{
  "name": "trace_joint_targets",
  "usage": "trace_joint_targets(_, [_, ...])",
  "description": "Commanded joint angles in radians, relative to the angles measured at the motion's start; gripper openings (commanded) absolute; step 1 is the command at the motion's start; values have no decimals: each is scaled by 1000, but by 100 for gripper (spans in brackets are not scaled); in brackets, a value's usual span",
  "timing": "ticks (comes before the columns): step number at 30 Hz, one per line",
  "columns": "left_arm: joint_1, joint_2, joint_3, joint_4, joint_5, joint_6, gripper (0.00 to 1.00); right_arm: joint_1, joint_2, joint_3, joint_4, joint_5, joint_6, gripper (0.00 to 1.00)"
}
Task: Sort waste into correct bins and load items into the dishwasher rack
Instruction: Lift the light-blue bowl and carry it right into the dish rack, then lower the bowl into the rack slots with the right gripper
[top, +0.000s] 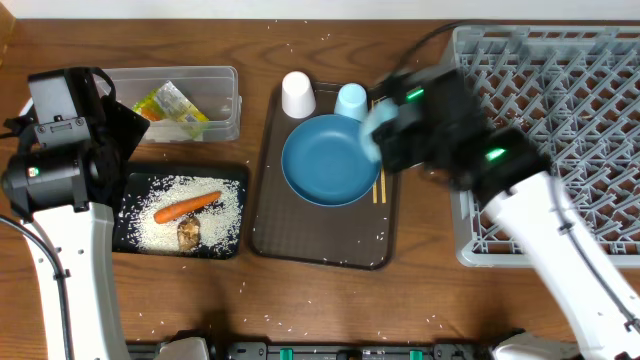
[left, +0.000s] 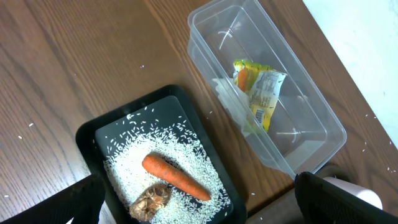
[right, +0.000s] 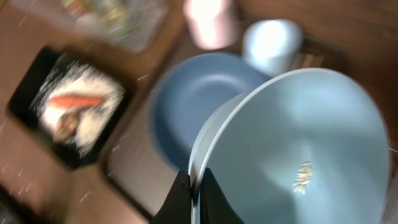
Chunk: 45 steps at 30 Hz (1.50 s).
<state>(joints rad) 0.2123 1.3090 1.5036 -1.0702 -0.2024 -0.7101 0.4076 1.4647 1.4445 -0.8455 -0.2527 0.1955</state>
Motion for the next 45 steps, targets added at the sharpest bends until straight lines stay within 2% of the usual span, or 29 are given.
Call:
trace_joint_targets(1, [1,-2,8,-3,-16,-2,98,-192,-6,13,-8,-221,-76,1])
trace_joint_targets(7, [1,-2,8,-2,-16,-2,98,-583,27,13,41,-600,-160,1])
trace_joint_targets(12, [1,-2,8,-3,-16,-2,98,-777,111,13,125,-858,-186,1])
trace_joint_targets(17, [1,-2,8,-2,-16,-2,98,-847,264,13,274,-991,-170,1])
trace_joint_targets(23, [1,-2,8,-2,-16,-2,98,-872,425,13,533,-1065,20,1])
trace_joint_targets(31, [1,-2,8,-2,-16,-2,98,-874,388,13,556,-1063,36,2])
trace_joint_targets(34, [1,-2,8,-3,-16,-2,98,-864,312,13,512,-1026,35,10])
trace_joint_targets(38, [1,-2,8,-3,-16,-2,98,-832,167,13,322,-827,-27,33])
trace_joint_targets(42, [1,-2,8,-3,-16,-2,98,-754,6,13,28,-412,-62,58])
trace_joint_targets(45, [1,-2,8,-3,-16,-2,98,-655,-69,13,-162,-130,-27,64])
